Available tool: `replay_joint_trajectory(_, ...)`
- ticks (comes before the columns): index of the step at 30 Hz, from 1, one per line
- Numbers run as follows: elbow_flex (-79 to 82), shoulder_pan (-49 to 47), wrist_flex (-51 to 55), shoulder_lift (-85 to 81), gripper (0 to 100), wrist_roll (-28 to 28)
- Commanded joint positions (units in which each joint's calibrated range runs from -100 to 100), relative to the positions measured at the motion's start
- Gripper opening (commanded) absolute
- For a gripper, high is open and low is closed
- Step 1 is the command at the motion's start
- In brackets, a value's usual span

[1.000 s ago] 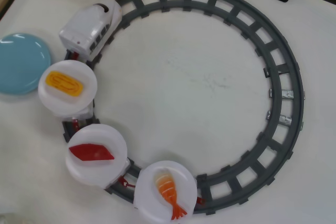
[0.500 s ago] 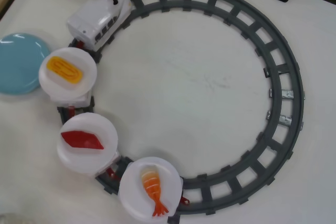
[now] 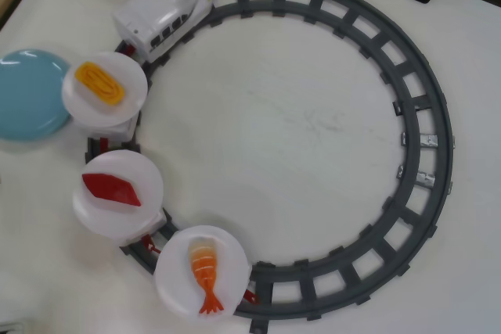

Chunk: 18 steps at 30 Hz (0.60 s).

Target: Pick up the sushi from the Shinkansen and put it on the blue dish

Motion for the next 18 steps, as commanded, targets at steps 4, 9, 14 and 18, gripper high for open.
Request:
replay_joint_trajectory(4,-29.8,5.6,8.3,26.6,20,1.1)
replay_joint_trajectory(9,-51.1,9.9,24.3,46.5,20,0.1)
replay_joint_trajectory(14,-68.9,14.2,40.3,59.9,20,-3.1)
replay_joint_trajectory(18,-77.6,18.0,48.5,66.1,20,-5.0)
